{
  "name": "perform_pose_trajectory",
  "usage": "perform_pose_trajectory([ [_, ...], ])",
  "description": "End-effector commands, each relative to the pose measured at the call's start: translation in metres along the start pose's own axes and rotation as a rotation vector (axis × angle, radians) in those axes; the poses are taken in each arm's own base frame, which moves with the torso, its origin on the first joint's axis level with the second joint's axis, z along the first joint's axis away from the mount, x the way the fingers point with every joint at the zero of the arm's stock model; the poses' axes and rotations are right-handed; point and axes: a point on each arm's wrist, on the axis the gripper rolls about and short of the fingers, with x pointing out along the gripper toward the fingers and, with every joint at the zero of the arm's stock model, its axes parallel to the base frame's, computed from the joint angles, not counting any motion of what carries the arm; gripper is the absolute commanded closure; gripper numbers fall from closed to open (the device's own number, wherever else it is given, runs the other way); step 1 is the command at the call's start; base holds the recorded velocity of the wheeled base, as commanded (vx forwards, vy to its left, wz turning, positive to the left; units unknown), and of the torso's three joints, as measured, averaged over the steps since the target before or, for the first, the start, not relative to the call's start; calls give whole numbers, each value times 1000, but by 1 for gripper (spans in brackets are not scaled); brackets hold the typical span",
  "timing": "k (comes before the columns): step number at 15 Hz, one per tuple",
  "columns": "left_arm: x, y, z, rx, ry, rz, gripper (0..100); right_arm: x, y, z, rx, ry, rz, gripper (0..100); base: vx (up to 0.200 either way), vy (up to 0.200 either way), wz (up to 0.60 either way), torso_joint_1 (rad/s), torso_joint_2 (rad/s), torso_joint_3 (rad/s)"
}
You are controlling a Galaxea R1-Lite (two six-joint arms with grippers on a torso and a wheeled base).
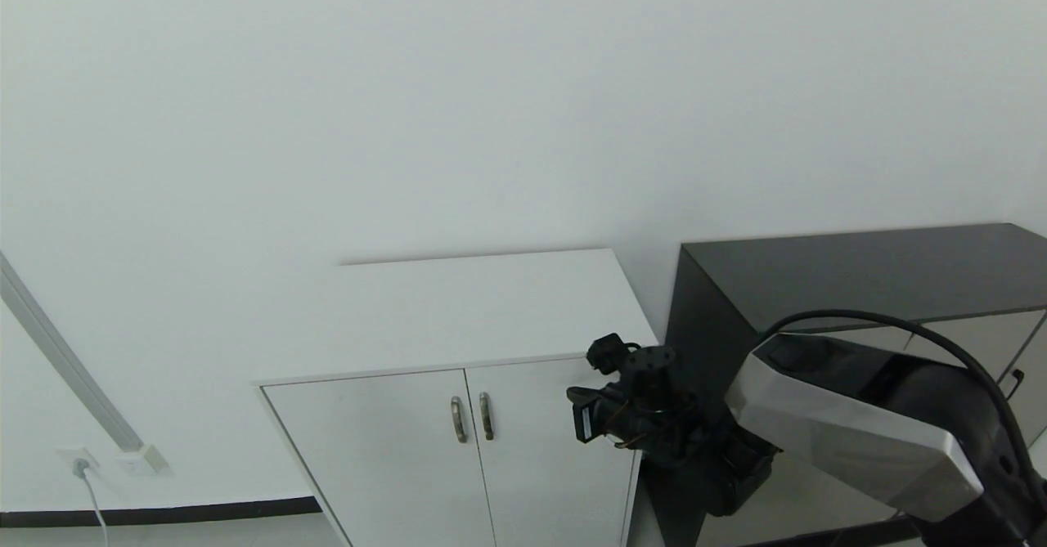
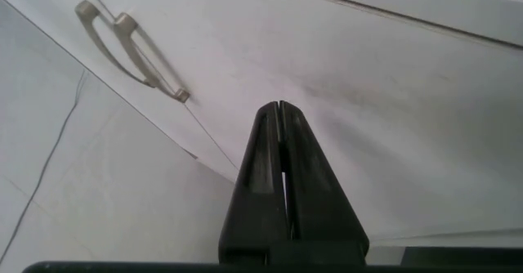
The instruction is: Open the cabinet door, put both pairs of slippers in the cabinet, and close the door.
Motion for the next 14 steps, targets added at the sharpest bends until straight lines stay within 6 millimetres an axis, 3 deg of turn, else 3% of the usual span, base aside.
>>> perform_pose_trajectory([
  [1,0,0,0,0,1,0,100,-25,2,9,17,-7,0,100,0,0,0,0,0,0],
  [7,0,0,0,0,1,0,100,-82,-14,14,33,-45,-109,100,0,0,0,0,0,0],
  [14,0,0,0,0,1,0,100,-171,-43,19,65,-74,-237,100,0,0,0,0,0,0],
])
